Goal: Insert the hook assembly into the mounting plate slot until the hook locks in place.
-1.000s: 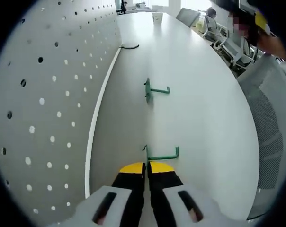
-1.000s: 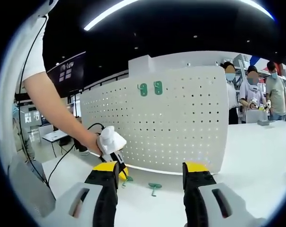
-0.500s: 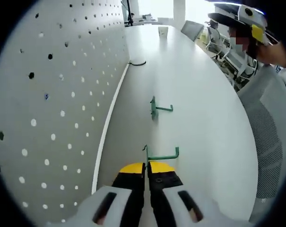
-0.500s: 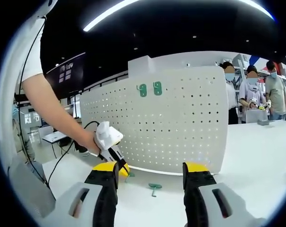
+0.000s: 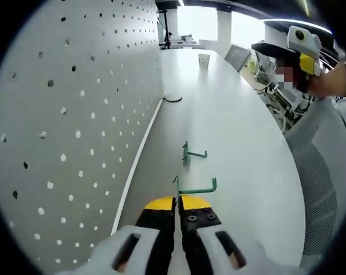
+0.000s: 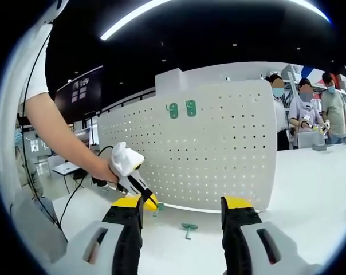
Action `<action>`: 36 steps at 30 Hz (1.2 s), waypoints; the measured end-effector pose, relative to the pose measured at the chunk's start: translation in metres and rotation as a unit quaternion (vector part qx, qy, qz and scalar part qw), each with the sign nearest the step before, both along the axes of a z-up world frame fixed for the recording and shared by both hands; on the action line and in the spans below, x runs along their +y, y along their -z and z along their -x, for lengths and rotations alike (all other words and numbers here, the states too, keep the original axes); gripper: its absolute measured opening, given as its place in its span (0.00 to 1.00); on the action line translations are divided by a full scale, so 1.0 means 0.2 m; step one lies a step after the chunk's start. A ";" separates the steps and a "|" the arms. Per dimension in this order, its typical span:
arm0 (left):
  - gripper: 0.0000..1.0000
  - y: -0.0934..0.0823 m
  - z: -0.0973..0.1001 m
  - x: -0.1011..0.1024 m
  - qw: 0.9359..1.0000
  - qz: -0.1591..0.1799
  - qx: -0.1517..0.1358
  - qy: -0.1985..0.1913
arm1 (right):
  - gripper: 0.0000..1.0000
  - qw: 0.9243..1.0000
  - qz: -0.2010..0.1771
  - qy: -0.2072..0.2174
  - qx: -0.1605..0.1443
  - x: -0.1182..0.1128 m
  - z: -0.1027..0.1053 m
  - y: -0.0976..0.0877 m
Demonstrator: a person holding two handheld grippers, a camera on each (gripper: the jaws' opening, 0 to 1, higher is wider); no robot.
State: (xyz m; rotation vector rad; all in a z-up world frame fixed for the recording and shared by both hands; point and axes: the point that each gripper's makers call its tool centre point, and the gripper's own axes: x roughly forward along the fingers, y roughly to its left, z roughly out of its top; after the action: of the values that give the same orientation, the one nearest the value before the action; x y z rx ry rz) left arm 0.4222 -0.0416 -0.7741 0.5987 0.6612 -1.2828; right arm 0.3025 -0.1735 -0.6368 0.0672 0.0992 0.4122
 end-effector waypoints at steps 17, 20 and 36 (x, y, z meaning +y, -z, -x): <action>0.02 -0.25 0.02 0.00 0.993 0.112 -0.030 -0.038 | 0.53 1.000 0.002 -0.007 -0.006 0.02 0.01 -0.01; 0.02 -0.30 0.02 0.01 0.989 0.137 -0.038 -0.048 | 0.53 1.000 0.003 -0.009 -0.007 0.02 0.01 -0.02; 0.02 -0.50 0.07 0.00 0.968 0.228 -0.057 -0.083 | 0.53 1.000 0.008 -0.008 -0.013 0.03 0.02 -0.05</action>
State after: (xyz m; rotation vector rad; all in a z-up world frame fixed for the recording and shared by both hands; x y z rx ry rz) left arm 0.4079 -0.0420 -0.6731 0.2285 0.2963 -1.1810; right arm 0.2975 -0.1678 -0.6269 0.0449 0.0766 0.4280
